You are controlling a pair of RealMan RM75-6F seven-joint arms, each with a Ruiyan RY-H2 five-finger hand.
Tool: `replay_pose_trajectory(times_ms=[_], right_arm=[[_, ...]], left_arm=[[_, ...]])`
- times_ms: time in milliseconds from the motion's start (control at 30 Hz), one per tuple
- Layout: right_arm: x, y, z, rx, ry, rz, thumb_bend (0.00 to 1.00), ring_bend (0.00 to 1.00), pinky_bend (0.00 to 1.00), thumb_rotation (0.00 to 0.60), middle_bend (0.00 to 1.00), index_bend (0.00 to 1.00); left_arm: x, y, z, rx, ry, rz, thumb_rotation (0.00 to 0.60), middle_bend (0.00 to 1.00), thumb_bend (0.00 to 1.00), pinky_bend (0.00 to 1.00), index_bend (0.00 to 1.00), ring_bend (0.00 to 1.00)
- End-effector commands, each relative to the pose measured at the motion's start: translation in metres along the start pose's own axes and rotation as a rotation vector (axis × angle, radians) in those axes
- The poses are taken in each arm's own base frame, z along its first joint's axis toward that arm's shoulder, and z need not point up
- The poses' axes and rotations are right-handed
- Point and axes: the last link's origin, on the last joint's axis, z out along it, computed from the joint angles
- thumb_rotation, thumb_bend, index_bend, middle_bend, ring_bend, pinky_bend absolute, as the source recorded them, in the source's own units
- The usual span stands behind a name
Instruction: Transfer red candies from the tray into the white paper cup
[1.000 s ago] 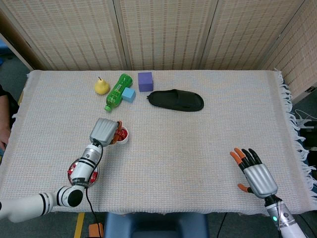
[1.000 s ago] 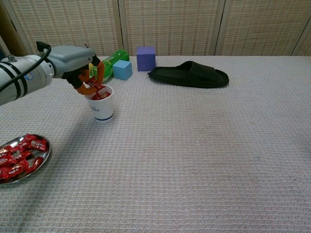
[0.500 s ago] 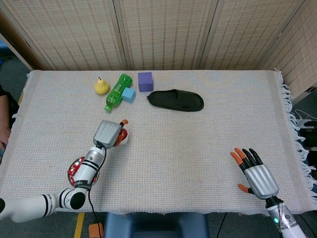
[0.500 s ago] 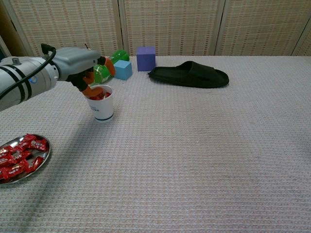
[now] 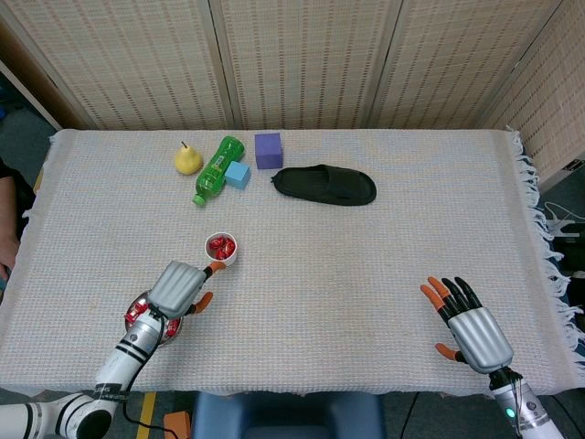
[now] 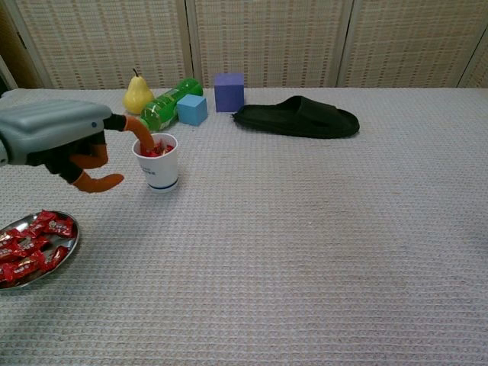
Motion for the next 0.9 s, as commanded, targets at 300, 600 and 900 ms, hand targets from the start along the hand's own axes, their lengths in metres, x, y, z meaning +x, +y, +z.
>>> replay_pose_trajectory(times_ms=[300,600,900], right_arm=[[-0.001,-0.003,-0.003,0.024,-0.003,0.004,0.00,0.00,0.00,0.600,0.00,0.00],[0.000,-0.011,0.001,0.091,0.068,0.049,0.00,0.00,0.00,0.600,0.00,0.00],[0.004,-0.008,-0.002,0.077,0.182,0.081,0.00,0.00,0.00,0.600,0.00,0.00]], left_arm=[[-0.046,-0.036,-0.072,0.077,-0.140,-0.085,0.600,0.99,0.39,1.00,0.21,1.00],[-0.060,-0.041,-0.079,0.079,-0.175,-0.076,0.600,0.99,0.39,1.00,0.20,1.00],[-0.076,-0.054,-0.064,0.143,-0.139,-0.011,0.600,0.99,0.38,1.00,0.24,1.00]])
